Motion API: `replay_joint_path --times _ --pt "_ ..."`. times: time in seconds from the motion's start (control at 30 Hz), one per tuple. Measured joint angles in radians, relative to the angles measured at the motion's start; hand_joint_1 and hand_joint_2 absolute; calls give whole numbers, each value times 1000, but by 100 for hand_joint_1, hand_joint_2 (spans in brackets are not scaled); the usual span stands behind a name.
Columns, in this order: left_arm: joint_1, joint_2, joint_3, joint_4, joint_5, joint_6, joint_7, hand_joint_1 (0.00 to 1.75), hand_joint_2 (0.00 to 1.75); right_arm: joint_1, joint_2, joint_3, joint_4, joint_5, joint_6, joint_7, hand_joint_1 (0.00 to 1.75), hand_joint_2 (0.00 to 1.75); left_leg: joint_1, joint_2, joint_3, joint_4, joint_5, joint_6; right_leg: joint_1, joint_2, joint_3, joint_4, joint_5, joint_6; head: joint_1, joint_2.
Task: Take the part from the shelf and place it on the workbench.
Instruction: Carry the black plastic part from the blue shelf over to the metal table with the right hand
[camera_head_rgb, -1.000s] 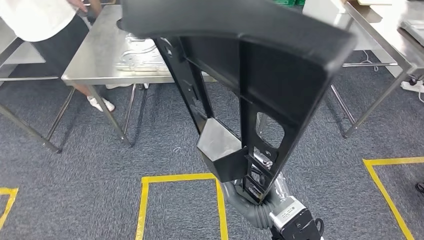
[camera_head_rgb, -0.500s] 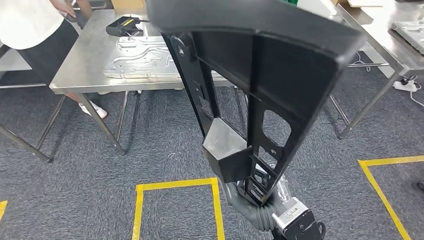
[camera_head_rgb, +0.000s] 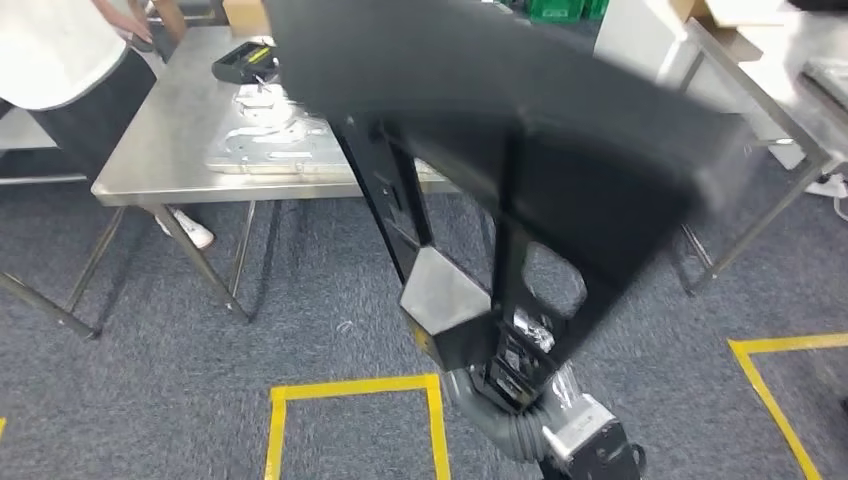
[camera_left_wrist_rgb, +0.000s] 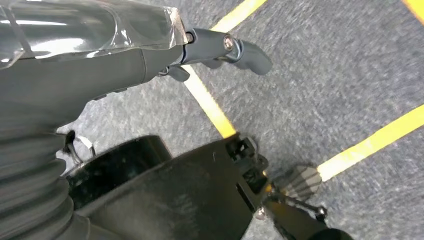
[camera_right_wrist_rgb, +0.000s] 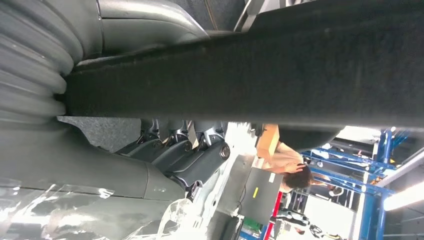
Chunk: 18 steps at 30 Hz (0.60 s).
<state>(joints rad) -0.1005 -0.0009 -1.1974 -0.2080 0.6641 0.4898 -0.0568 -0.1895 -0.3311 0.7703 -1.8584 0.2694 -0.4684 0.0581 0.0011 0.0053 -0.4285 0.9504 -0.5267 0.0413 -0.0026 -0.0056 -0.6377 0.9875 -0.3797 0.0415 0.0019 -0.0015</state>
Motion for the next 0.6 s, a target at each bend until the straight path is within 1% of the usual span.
replay_joint_path --times 0.03,0.07,0.1,0.13,0.17,0.2,0.23,0.27,0.3,0.33,0.37,0.4,0.43,0.47,0.5,0.53,0.57,0.6 --pt "0 0 0 0 0 0 0 0 175 -1 0 0 0 0 -1 0 175 175 -1 1 3 2 1 -7 0 1 4 -1 -7 -7 0 0" --pt "-1 0 0 0 0 0 0 0 175 -2 0 -1 -1 0 -1 0 175 175 -1 1 0 19 5 -12 -1 2 12 -4 -6 -14 0 0" --pt "-2 0 0 0 0 0 -1 0 175 -2 0 -1 -1 1 -1 0 175 175 0 1 -13 54 13 -17 -4 3 21 -7 -12 -21 -1 0" --pt "-4 0 0 0 0 1 -1 0 175 -3 0 -1 -1 1 -1 0 175 175 1 1 -43 105 16 -21 -5 4 31 -9 -18 -27 -2 0" --pt "-4 0 0 0 0 1 -1 0 175 -3 0 -1 -1 1 -1 0 175 175 2 0 -86 170 10 -24 -7 5 41 -11 -25 -32 -3 0" --pt "-3 0 0 0 0 1 -1 0 175 -3 0 -1 -1 1 -1 0 175 175 2 0 -134 234 -10 -26 -6 7 49 -11 -34 -35 -4 0" --pt "-2 0 0 0 0 1 -1 0 175 -3 0 -1 -1 1 -1 0 175 175 3 0 -179 286 -40 -28 -6 10 57 -11 -43 -38 -4 0" --pt "0 0 0 0 0 1 -1 0 175 -3 0 -1 -1 1 -1 0 175 175 3 0 -215 314 -72 -29 -6 14 68 -11 -53 -38 -4 0" --pt "2 0 0 0 0 1 -1 0 175 -2 0 -1 -1 1 -1 0 175 175 3 0 -237 314 -92 -30 -6 16 83 -11 -64 -37 -5 0" --pt "3 0 0 0 0 1 -1 0 175 -2 0 0 -1 0 -1 0 175 175 2 -1 -245 286 -86 -29 -6 18 99 -11 -75 -36 -5 0" --pt "3 0 0 0 0 1 -1 0 175 -2 0 0 -1 0 -1 0 175 175 1 -1 -244 233 -53 -24 -5 19 117 -12 -89 -34 -5 0" --pt "3 1 0 0 0 1 -1 0 175 -1 0 0 -1 0 -1 0 175 175 -2 -1 -235 167 8 -18 -4 20 132 -12 -100 -32 -5 0" --pt "5 2 0 0 0 1 -1 0 175 -1 0 0 0 0 -1 0 175 175 -6 -4 -227 111 61 -9 -3 22 146 -12 -112 -28 -5 0" --pt "6 2 0 0 0 1 -1 0 175 -2 1 0 0 -1 -1 0 175 175 -10 -8 -221 71 100 -1 -1 25 155 -14 -123 -22 -5 0" --pt "8 3 0 1 1 1 0 0 175 -1 2 0 0 -1 -1 -1 175 175 -13 -11 -216 48 119 6 0 27 164 -13 -129 -15 -5 0" --pt "8 4 0 1 1 0 1 0 175 -2 3 0 1 -1 -1 -1 175 175 -14 -15 -210 41 116 13 1 29 172 -9 -130 -8 -5 0" --pt "8 4 0 1 1 0 1 0 175 -2 3 0 0 -1 -1 -1 175 175 -10 -15 -195 34 123 20 2 28 177 -2 -131 -2 -5 0" --pt "6 4 0 1 1 1 1 0 175 -1 3 -1 0 -2 -1 -1 175 175 -7 -15 -179 28 128 25 3 26 177 21 -127 2 -4 0"
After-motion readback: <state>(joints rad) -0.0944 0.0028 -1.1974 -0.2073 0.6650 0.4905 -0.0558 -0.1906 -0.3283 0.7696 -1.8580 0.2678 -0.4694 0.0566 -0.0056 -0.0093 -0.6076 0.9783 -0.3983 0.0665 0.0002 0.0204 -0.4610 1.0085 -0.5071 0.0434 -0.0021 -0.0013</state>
